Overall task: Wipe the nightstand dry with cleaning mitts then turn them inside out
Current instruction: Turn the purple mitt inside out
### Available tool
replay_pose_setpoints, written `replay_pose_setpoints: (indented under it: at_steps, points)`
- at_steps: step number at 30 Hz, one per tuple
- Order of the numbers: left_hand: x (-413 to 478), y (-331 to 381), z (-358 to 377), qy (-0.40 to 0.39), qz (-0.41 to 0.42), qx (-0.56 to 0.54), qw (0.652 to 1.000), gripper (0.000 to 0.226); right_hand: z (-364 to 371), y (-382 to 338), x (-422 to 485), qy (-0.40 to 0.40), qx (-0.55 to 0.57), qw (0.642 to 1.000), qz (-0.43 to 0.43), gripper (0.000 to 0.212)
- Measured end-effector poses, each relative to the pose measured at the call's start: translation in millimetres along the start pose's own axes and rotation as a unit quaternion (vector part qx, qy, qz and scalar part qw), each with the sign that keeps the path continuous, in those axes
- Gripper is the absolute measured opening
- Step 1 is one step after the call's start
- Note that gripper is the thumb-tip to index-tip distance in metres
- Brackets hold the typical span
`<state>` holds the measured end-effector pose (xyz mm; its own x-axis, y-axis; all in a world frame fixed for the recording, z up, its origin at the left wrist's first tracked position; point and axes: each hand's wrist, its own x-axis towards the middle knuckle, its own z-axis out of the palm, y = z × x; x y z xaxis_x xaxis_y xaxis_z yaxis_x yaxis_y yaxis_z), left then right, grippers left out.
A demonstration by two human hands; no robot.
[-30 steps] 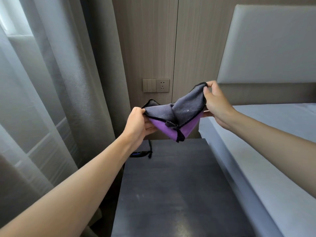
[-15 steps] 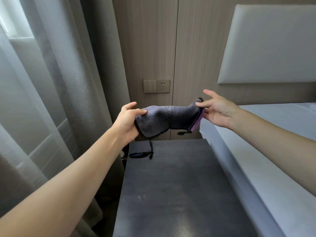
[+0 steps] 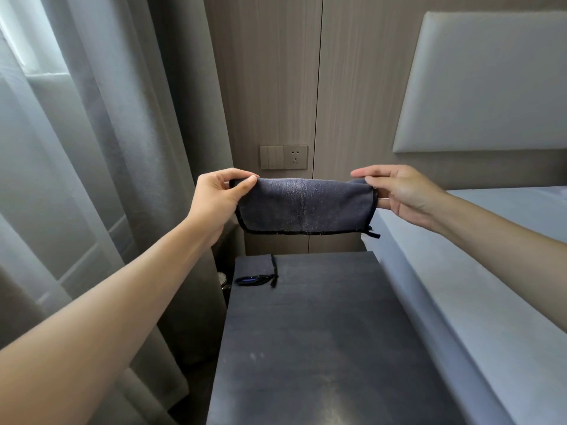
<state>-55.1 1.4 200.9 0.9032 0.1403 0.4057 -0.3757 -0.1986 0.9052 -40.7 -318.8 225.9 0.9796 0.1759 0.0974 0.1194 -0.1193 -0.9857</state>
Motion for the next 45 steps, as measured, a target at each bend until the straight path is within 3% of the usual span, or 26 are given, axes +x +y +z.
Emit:
replay_pose_setpoints:
  at_steps: [3, 7, 10, 13, 17, 19, 22, 24, 27, 32, 34, 37, 39, 42, 45]
  points:
    - [3.5, 3.8, -4.9, 0.003, 0.008, 0.025, 1.0, 0.01, -3.0, 0.8, -1.6, -0.008, -0.113, 0.993, -0.031, 0.018]
    - [7.1, 2.9, -13.0, 0.011, 0.019, 0.035, 0.999, 0.016, -7.7, 0.6, -3.8, 0.042, -0.169, 0.982, -0.079, 0.013]
    - [7.3, 3.9, -15.7, 0.027, 0.028, 0.042, 0.998, 0.015, -11.0, 0.0, -2.0, 0.08, -0.261, 0.948, -0.166, 0.014]
    - [4.0, 6.7, -15.8, -0.006, 0.028, 0.005, 1.0, 0.02, -9.1, -4.2, 2.0, 0.088, -0.263, 0.941, -0.193, 0.02]
    - [-5.6, 9.9, -10.3, -0.148, -0.005, 0.005, 0.989, 0.014, 2.5, -24.8, 2.9, 0.05, -0.201, 0.958, -0.196, 0.02]
    - [-12.1, 11.8, -2.6, -0.253, -0.076, -0.045, 0.963, 0.005, 13.5, -42.6, -0.7, 0.012, -0.223, 0.951, -0.212, 0.017]
    - [-29.5, 20.8, 22.3, -0.414, -0.229, -0.147, 0.868, 0.045, 30.7, -67.6, -7.0, -0.068, -0.215, 0.956, -0.186, 0.02]
    - [-43.9, 28.4, 45.1, -0.449, -0.21, -0.153, 0.855, 0.053, 38.4, -79.5, -10.3, -0.129, -0.199, 0.959, -0.155, 0.022]
    - [-59.9, 40.8, 72.0, -0.431, -0.155, -0.195, 0.867, 0.037, 42.6, -90.5, -9.6, -0.16, -0.202, 0.957, -0.135, 0.021]
    - [-64.9, 52.9, 84.4, -0.415, -0.176, -0.249, 0.857, 0.032, 25.7, -93.5, 3.9, -0.093, -0.286, 0.95, -0.085, 0.027]
    - [-65.1, 56.4, 89.9, -0.413, -0.192, -0.266, 0.85, 0.027, 15.4, -84.6, 11.1, -0.041, -0.32, 0.945, -0.047, 0.034]
    - [-62.8, 60.1, 96.5, -0.395, -0.206, -0.298, 0.844, 0.018, 0.5, -65.0, 12.8, 0.09, -0.292, 0.952, -0.006, 0.042]
    - [-60.4, 62.7, 98.3, -0.374, -0.211, -0.328, 0.841, 0.022, -9.0, -51.9, 1.3, 0.129, -0.273, 0.952, 0.046, 0.058]
    - [-54.6, 64.5, 98.0, -0.323, -0.239, -0.369, 0.838, 0.03, -19.0, -37.2, -21.1, 0.068, -0.289, 0.94, 0.171, 0.086]
    - [-48.7, 63.3, 96.2, -0.266, -0.263, -0.388, 0.842, 0.026, -15.4, -31.3, -35.6, -0.006, -0.235, 0.951, 0.202, 0.1]
